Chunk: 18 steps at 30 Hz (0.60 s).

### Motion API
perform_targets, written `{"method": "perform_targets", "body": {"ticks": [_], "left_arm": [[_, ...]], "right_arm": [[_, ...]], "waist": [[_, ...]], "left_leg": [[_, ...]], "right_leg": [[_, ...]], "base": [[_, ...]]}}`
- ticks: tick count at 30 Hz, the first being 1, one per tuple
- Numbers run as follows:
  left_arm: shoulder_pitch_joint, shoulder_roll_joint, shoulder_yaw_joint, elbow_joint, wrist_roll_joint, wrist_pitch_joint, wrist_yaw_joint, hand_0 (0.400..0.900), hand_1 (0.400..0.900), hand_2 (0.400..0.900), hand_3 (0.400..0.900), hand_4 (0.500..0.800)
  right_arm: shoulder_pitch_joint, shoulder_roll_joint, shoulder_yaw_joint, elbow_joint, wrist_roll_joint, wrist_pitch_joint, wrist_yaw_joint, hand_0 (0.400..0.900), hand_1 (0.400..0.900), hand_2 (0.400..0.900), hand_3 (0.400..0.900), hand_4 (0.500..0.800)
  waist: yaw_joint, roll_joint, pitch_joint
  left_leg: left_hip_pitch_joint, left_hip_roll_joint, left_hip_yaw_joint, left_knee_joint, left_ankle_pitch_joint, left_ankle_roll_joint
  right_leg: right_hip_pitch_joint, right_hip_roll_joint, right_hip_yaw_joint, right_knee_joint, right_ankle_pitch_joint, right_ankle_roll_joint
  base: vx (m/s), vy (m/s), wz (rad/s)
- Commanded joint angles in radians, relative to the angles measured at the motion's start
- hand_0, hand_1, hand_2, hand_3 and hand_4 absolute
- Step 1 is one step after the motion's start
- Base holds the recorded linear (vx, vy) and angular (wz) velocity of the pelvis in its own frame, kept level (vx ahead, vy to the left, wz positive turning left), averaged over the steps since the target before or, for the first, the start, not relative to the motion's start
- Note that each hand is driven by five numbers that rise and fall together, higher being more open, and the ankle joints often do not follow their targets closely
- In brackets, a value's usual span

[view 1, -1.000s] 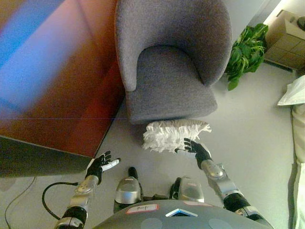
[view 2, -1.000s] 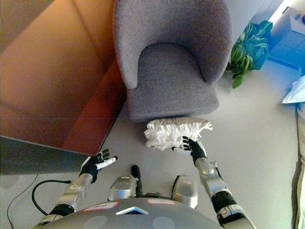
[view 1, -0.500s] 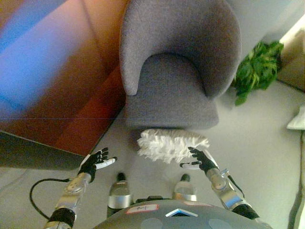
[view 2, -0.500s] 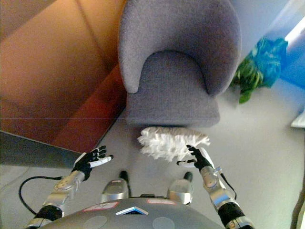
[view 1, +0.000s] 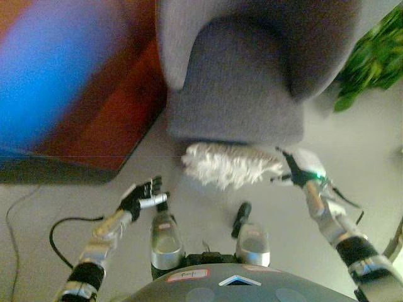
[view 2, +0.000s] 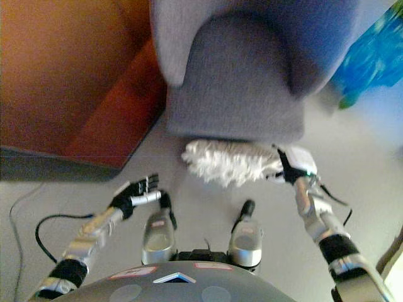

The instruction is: Pick up the pillow and put it on the sofa.

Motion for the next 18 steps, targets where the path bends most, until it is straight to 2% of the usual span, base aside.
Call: {"method": "perform_targets", "body": {"ticks": [1, 5, 7, 9, 15, 18], "left_arm": [[0.004, 0.086, -0.037, -0.083, 0.018, -0.079, 0.108, 0.9, 0.9, 0.9, 0.9, 0.8], [-0.005, 0.116, -0.031, -0.139, -0.016, -0.073, 0.146, 0.9, 0.9, 0.9, 0.9, 0.8], [-0.01, 0.126, -0.027, -0.166, -0.039, -0.082, 0.16, 0.9, 0.9, 0.9, 0.9, 0.8], [-0.017, 0.131, -0.026, -0.186, -0.075, -0.1, 0.197, 0.9, 0.9, 0.9, 0.9, 0.8], [-0.028, 0.121, 0.016, -0.188, -0.165, -0.138, 0.279, 0.9, 0.9, 0.9, 0.9, 0.8], [0.0, 0.104, 0.053, -0.178, -0.206, -0.147, 0.277, 0.9, 0.9, 0.9, 0.9, 0.8]], "right_arm": [[-0.076, -0.056, -0.01, -0.074, 0.036, -0.053, -0.066, 0.9, 0.9, 0.9, 0.9, 0.8], [-0.132, -0.084, -0.005, -0.09, 0.12, -0.059, -0.026, 0.9, 0.9, 0.9, 0.9, 0.8], [-0.16, -0.101, -0.005, -0.092, 0.142, -0.065, -0.023, 0.9, 0.9, 0.9, 0.9, 0.8], [-0.2, -0.11, -0.003, -0.09, 0.15, -0.058, -0.024, 0.9, 0.9, 0.9, 0.9, 0.8], [-0.278, -0.129, -0.013, -0.058, 0.209, -0.062, -0.055, 0.9, 0.9, 0.9, 0.9, 0.8], [-0.302, -0.134, -0.025, -0.053, 0.212, -0.054, -0.078, 0.9, 0.9, 0.9, 0.9, 0.8]], "waist": [[0.041, -0.026, 0.0], [0.052, -0.025, 0.035], [0.053, -0.021, 0.049], [0.054, -0.012, 0.066], [0.066, 0.008, 0.094], [0.072, 0.021, 0.106]], "left_leg": [[-0.078, 0.082, -0.088, 0.185, -0.11, 0.0], [-0.199, 0.076, -0.11, 0.282, -0.149, 0.004], [-0.252, 0.083, -0.11, 0.335, -0.171, 0.004], [-0.31, 0.09, -0.111, 0.392, -0.192, 0.003], [-0.466, 0.098, -0.125, 0.575, -0.263, 0.008], [-0.534, 0.106, -0.146, 0.704, -0.339, 0.007]], "right_leg": [[-0.189, -0.137, 0.107, 0.161, 0.012, 0.04], [-0.326, -0.156, 0.144, 0.286, -0.03, 0.041], [-0.386, -0.159, 0.158, 0.348, -0.053, 0.038], [-0.45, -0.165, 0.172, 0.414, -0.075, 0.031], [-0.619, -0.198, 0.192, 0.622, -0.151, 0.015], [-0.698, -0.211, 0.216, 0.75, -0.223, 0.011]], "base": [[-0.12, 0.01, 0.14], [-0.11, 0.032, 0.11], [-0.13, 0.045, 0.09], [-0.12, 0.049, 0.08], [-0.09, 0.036, 0.11], [0.02, 0.06, 0.07]]}}
